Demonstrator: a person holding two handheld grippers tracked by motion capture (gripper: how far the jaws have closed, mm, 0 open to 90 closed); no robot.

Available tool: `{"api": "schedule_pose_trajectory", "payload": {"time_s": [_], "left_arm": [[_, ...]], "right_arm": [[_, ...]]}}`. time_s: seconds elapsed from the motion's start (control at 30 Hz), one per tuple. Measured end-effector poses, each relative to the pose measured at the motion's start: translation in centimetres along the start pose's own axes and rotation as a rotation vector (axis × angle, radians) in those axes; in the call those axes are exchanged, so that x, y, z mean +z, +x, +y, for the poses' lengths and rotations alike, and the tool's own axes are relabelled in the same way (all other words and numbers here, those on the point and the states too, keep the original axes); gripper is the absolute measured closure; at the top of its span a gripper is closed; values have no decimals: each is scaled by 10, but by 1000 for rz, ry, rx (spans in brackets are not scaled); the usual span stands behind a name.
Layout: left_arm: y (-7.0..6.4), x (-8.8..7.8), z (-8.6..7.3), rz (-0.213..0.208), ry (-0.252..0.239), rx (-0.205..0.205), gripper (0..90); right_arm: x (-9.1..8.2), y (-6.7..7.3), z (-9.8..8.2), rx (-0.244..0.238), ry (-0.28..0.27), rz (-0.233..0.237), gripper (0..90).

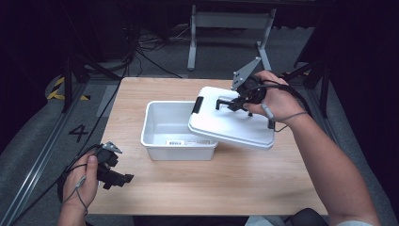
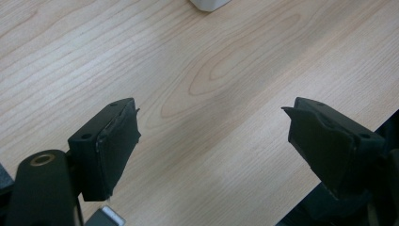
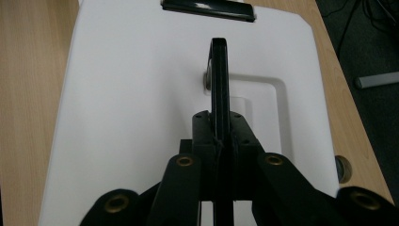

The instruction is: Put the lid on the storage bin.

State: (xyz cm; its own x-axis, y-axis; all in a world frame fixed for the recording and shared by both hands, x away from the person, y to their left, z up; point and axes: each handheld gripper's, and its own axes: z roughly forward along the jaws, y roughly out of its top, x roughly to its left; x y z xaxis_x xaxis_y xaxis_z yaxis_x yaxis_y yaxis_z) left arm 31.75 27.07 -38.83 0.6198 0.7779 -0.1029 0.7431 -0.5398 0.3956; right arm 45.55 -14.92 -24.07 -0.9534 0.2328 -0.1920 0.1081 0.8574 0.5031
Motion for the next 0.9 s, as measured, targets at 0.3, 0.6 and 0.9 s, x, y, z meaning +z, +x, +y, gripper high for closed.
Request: {"api": "schedule_pose_trajectory", "payload": {"time_s": [0.3,0.6,0.9], "left_arm": [[0,-3,-5,1,0,-16,173],[-1,-3,-1,-10,0,4,172],[1,-4,1,-7,-15,-1,172]], "right_arm": [[14,-1,25,-43,-12,14,847],[26,-3,47,-86,-22,13,847],[40,-3,65,-124,-38,19,847]]}}
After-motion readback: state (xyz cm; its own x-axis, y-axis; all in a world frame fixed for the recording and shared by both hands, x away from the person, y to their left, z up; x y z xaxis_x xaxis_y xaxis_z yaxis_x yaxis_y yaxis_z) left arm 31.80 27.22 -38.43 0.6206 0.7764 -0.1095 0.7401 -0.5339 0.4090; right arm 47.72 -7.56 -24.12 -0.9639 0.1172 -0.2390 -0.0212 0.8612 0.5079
